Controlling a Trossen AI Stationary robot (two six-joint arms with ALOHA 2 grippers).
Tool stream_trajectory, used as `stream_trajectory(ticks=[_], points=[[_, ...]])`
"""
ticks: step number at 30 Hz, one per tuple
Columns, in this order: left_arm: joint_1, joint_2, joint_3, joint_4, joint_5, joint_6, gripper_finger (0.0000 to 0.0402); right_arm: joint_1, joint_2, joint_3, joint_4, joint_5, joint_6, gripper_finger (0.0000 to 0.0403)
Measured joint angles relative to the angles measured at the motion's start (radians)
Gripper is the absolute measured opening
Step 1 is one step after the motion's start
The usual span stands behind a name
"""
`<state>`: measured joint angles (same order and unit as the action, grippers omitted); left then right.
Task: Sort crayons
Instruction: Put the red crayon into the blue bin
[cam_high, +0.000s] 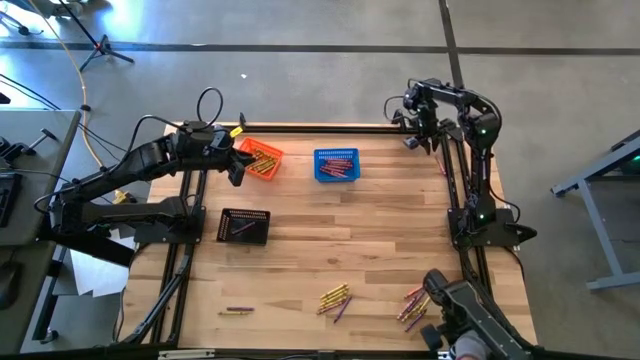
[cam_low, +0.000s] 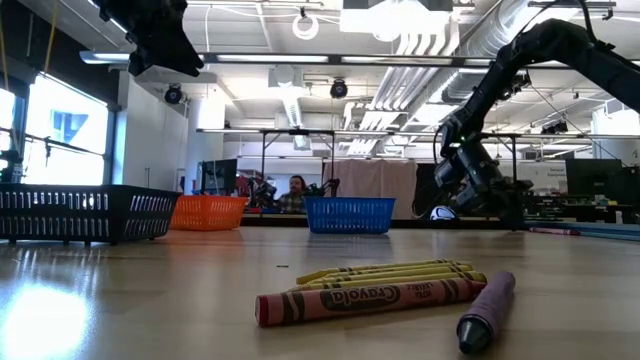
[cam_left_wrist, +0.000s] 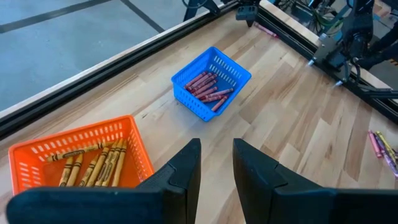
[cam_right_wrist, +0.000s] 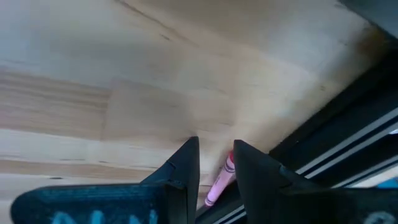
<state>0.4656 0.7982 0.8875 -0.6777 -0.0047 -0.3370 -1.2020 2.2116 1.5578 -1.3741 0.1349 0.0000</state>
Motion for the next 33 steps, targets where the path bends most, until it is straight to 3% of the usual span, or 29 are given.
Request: stream_trajectory(ticks=[8, 21, 33], points=[[0.0, 0.0, 0.0, 0.0, 0.019, -0.018, 0.0081, -0.029, 0.0, 0.009, 0.014, -0.039, 0.046, 0.0083], [0.0, 0.0, 0.0, 0.001, 0.019, -0.02, 0.0081, 0.007, -0.012, 0.058, -0.125, -0.008, -0.061, 0.0083], [0.0, 0.0, 0.0, 0.001, 0.019, -0.029, 0.0081, -0.012, -0.012, 0.058, -0.102, -0.042, 0.0, 0.0083]])
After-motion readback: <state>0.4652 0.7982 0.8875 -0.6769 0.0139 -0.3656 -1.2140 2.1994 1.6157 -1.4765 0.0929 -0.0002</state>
